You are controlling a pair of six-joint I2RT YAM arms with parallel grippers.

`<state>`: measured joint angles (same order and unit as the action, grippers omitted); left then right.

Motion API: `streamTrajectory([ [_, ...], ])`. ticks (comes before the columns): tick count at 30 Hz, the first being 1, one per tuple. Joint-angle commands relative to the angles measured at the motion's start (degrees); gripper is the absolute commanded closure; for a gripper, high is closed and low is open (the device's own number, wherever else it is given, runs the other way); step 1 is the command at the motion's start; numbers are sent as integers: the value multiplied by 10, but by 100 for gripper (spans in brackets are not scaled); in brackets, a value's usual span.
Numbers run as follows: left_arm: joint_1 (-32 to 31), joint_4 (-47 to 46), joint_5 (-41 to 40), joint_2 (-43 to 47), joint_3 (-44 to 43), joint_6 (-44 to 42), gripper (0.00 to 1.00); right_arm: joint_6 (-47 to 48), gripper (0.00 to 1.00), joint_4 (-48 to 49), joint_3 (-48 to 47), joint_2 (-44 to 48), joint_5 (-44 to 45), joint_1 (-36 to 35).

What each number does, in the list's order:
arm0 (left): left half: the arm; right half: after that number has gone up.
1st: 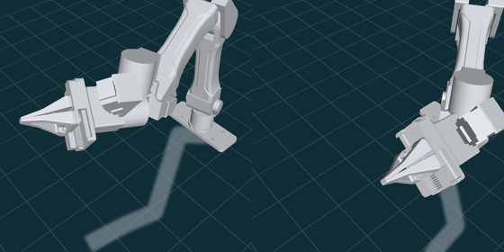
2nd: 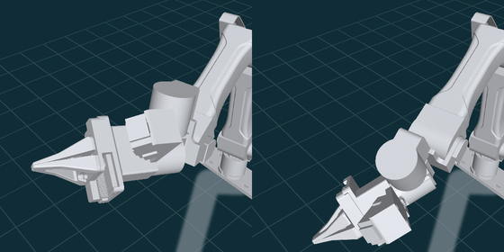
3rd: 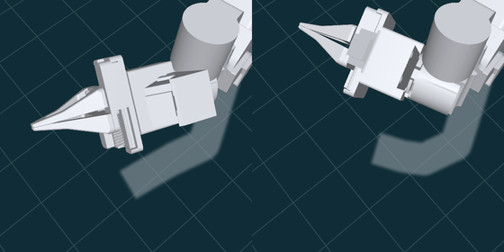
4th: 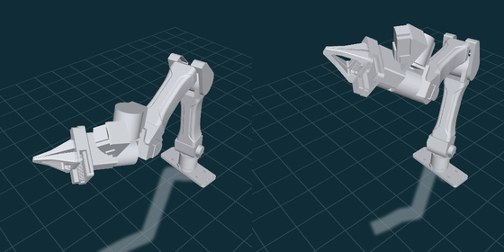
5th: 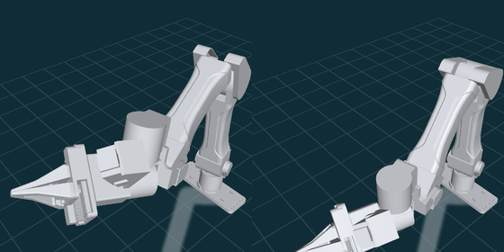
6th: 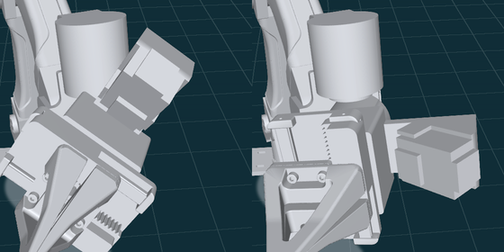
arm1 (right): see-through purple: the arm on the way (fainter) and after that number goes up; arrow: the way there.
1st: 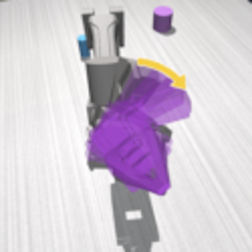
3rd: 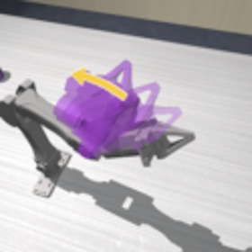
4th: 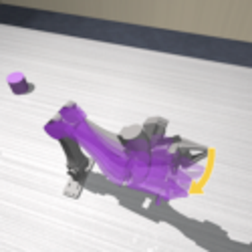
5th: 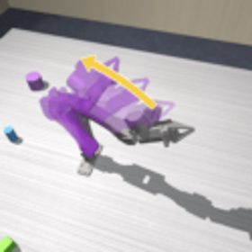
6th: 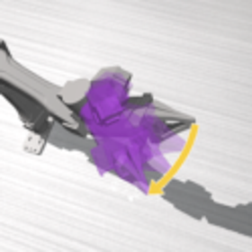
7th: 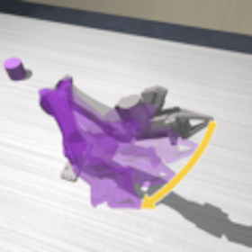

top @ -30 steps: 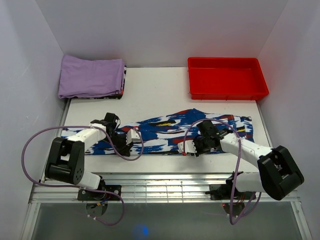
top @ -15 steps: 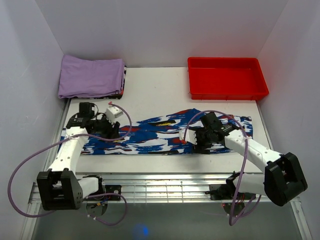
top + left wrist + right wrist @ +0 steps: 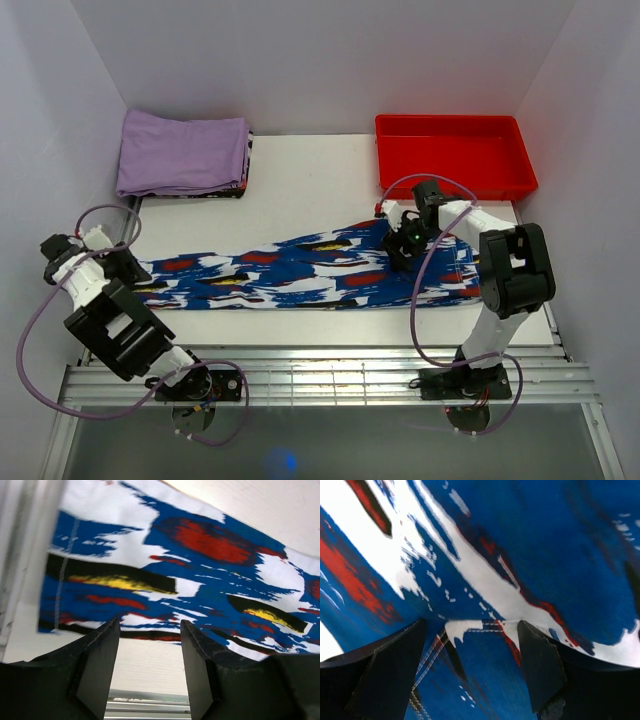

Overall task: Fold and stack the trousers
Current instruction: Fold the trousers

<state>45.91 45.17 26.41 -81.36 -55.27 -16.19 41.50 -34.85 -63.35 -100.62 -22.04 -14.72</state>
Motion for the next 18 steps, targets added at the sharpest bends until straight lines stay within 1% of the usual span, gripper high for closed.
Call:
streamTrajectory([
  [1, 61, 11, 15, 2, -22, 12, 37, -31, 21, -29, -13, -48, 37, 34],
  [5, 84, 21, 36, -25, -25, -16, 36, -35, 20, -19, -4, -81, 67, 88],
  [8, 88, 14, 48, -42, -18, -31, 36, -37, 20, -15, 9, -82, 82, 128],
  [10, 88, 1, 56, -56, -11, -36, 35, -36, 20, -16, 16, -78, 77, 154],
  [11, 88, -2, 61, -63, -11, -37, 35, -35, 20, -16, 21, -69, 74, 161],
  [13, 88, -3, 99, -91, -12, -44, 35, -31, 19, -21, 32, -60, 60, 167],
  [14, 88, -7, 111, -99, -14, -44, 32, -28, 19, -24, 37, -52, 56, 167],
  [15, 88, -10, 127, -107, -16, -48, 31, -26, 18, -26, 40, -49, 51, 167],
  [16, 88, -17, 161, -124, -19, -51, 30, -25, 18, -29, 41, -47, 41, 167],
  [18, 83, -20, 189, -143, -27, -53, 29, -26, 18, -36, 39, -40, 36, 167],
])
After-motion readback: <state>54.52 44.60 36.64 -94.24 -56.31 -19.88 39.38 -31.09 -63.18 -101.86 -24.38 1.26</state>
